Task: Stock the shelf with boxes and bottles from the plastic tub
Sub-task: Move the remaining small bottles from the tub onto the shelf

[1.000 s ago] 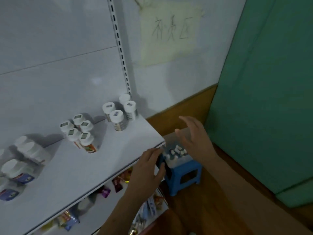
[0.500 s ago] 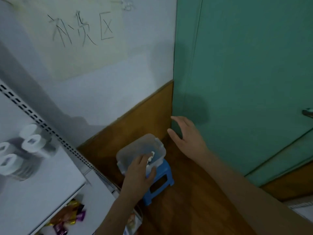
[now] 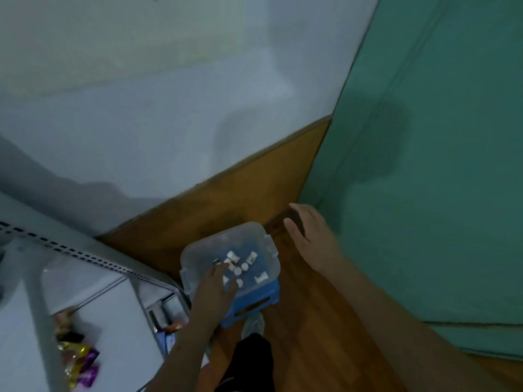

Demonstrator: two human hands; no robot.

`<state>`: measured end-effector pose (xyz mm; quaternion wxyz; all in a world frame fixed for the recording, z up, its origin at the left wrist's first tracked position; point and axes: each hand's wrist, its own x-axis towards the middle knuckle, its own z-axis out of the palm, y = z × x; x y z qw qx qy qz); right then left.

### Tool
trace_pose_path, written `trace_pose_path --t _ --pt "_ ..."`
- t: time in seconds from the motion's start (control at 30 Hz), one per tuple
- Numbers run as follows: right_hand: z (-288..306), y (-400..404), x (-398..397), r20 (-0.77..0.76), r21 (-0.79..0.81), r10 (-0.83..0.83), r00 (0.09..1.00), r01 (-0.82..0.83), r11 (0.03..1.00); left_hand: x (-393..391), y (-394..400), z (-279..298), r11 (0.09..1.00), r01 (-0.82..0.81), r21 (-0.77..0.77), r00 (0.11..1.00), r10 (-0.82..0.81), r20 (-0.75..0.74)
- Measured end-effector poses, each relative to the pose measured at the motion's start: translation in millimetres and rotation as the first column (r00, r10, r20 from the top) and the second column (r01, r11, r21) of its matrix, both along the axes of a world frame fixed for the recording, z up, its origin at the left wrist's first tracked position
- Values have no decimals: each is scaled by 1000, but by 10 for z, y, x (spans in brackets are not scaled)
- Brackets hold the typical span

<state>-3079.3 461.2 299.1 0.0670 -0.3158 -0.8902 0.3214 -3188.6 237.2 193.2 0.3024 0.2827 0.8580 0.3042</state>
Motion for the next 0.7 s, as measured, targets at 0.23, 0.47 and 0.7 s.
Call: trace_pose_path --t 0.23,0.47,0.7 --pt "-697 312 -577 230 -232 157 960 -103 967 -479 179 -577 948 -242 -207 952 273 139" --pt "-1824 359 -944 383 -359 354 853 -216 908 -535 235 -1326 819 -462 -340 829 535 162" --pt "-3181 247 -1196 526 -466 339 780 -69 882 -501 509 -2299 701 -635 -324 715 692 98"
